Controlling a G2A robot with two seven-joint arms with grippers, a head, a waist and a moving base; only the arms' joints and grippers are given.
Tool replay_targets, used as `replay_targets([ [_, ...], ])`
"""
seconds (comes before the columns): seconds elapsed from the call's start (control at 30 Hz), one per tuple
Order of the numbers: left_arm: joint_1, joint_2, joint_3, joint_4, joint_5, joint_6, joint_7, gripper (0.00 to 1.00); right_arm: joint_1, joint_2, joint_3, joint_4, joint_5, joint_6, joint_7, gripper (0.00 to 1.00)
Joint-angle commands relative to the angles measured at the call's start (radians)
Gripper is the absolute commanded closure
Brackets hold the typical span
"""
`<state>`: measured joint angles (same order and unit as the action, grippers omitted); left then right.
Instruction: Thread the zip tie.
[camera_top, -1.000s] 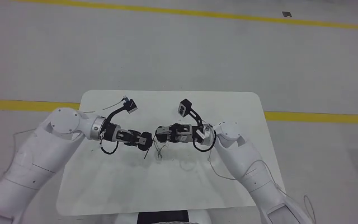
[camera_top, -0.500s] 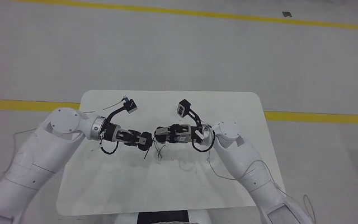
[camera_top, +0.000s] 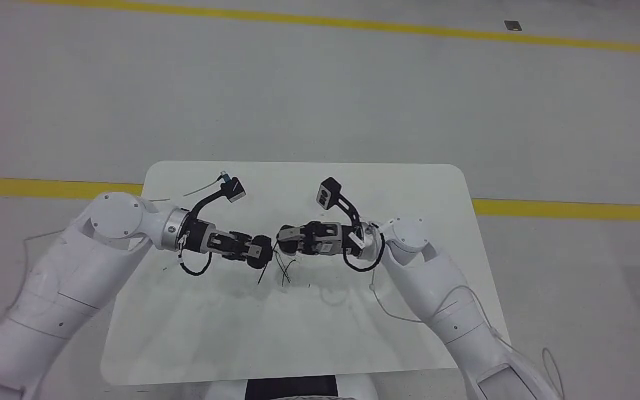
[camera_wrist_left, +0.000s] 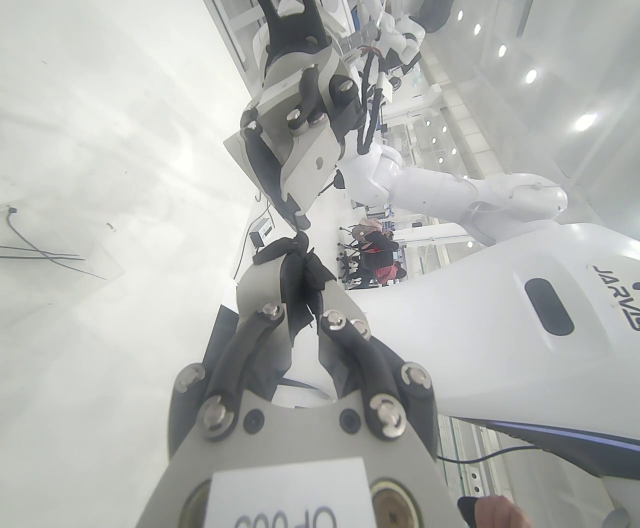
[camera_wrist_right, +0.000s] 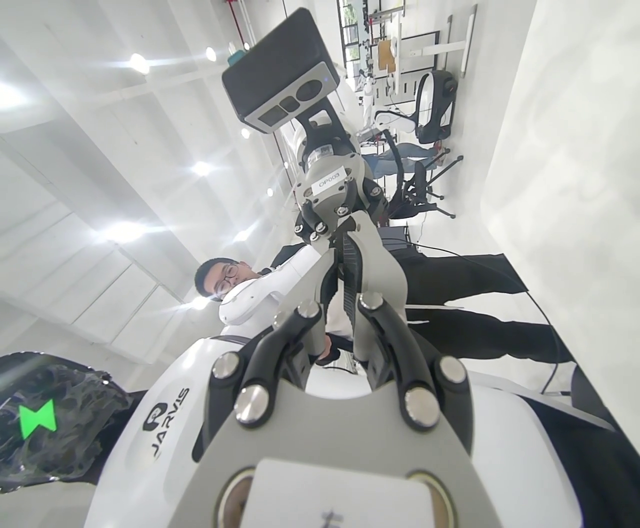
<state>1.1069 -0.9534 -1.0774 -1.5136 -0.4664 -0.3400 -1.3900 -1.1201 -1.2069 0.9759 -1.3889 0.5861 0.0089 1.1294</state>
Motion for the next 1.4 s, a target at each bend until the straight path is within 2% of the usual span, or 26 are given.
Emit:
replay_targets([
  [0.0,0.0,0.0,0.0,0.0,0.0,0.0,0.0,0.0,-0.002,0.0,0.002,0.003,0.003,-0.001,-0.005,1.0],
  [0.33,0.001,0.0,0.0,-0.001,0.001,0.001,0.008,0.0,-0.011,-0.001,0.041,0.034,0.057,-0.012,-0.102,1.0],
  [0.43,0.022,0.003,-0.014,-0.021,0.002,0.0,0.064,0.0,-0.016,-0.004,0.054,0.046,0.09,-0.021,-0.158,1.0],
  [0.6,0.073,0.014,-0.069,-0.046,0.005,0.001,0.16,0.0,-0.018,-0.01,0.064,0.06,0.113,-0.035,-0.228,1.0],
  [1.03,0.073,0.014,-0.069,-0.046,0.005,0.001,0.16,0.0,-0.017,-0.011,0.065,0.062,0.115,-0.035,-0.233,1.0],
  [1.13,0.09,0.009,-0.069,-0.04,-0.016,0.0,0.227,0.0,-0.033,-0.013,0.068,0.045,0.118,-0.041,-0.286,1.0],
  [1.2,0.108,0.002,-0.081,-0.023,-0.064,0.0,0.289,0.0,-0.047,-0.015,0.077,0.038,0.125,-0.054,-0.342,1.0],
  [1.27,0.127,-0.009,-0.095,-0.013,-0.12,0.0,0.326,0.0,-0.06,-0.017,0.084,0.03,0.138,-0.064,-0.391,1.0],
  [1.37,0.14,-0.024,-0.108,0.003,-0.127,0.0,0.319,0.0,-0.077,-0.021,0.091,0.019,0.157,-0.072,-0.45,1.0],
])
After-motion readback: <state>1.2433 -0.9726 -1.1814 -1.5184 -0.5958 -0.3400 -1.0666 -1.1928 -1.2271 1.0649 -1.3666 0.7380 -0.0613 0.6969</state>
